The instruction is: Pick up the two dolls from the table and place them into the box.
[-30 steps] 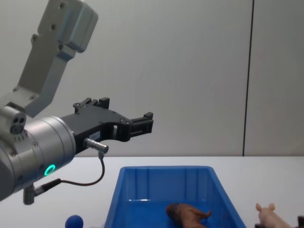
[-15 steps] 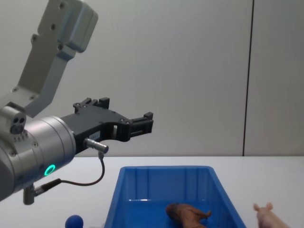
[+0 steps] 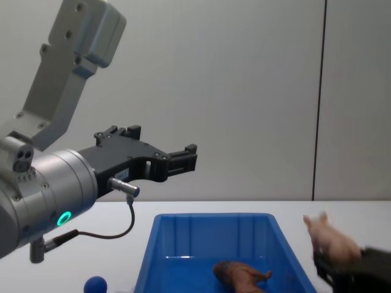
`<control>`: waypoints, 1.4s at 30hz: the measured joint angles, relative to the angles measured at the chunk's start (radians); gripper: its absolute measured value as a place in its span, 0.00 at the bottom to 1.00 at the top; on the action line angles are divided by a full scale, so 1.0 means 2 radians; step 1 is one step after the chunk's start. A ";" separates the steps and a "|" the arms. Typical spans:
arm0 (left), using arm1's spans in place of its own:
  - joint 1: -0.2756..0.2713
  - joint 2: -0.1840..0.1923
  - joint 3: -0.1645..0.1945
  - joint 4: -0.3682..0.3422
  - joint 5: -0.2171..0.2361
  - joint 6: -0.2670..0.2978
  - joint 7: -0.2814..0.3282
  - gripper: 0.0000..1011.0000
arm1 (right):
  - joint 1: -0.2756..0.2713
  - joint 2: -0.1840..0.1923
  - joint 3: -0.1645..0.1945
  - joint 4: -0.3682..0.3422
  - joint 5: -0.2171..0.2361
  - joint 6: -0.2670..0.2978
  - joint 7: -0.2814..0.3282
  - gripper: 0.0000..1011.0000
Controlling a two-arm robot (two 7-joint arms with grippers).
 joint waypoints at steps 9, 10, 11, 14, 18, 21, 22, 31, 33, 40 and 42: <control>0.000 0.000 0.000 0.000 0.000 0.000 0.000 0.99 | 0.011 -0.005 -0.004 -0.026 -0.006 -0.019 0.034 0.36; 0.000 0.000 0.000 0.000 0.000 0.000 0.000 0.99 | 0.012 -0.006 -0.004 -0.027 -0.006 -0.019 0.036 0.36; 0.000 0.000 0.000 0.000 0.000 0.000 0.000 0.99 | 0.014 -0.007 -0.005 -0.027 -0.006 -0.019 0.041 0.36; 0.000 0.000 0.000 0.000 0.000 0.000 0.000 0.99 | 0.021 -0.012 -0.008 -0.028 -0.006 -0.020 0.055 0.36; 0.000 0.000 0.000 0.000 0.000 0.000 0.000 0.99 | 0.031 -0.019 -0.011 -0.024 -0.006 -0.019 0.075 0.45; 0.000 0.000 0.000 0.000 0.000 0.000 0.000 0.99 | 0.039 -0.024 -0.015 -0.016 -0.004 -0.018 0.089 0.57; 0.000 0.000 0.000 0.000 0.000 0.000 0.000 0.99 | 0.040 -0.026 -0.015 -0.014 -0.004 -0.017 0.093 0.59; 0.000 0.000 0.000 0.000 0.000 0.000 0.000 0.99 | 0.052 -0.033 -0.017 0.002 0.002 -0.015 0.104 0.85; 0.000 0.000 0.000 0.000 0.000 0.000 0.000 0.99 | 0.052 -0.033 -0.016 0.002 0.004 -0.015 0.101 0.91; 0.000 0.000 0.000 0.000 0.000 0.000 0.000 0.99 | 0.040 -0.024 -0.009 -0.007 0.013 -0.016 0.080 0.99; 0.000 0.000 0.000 0.000 0.000 0.000 0.000 0.99 | 0.032 -0.019 -0.006 -0.014 0.016 -0.017 0.071 0.99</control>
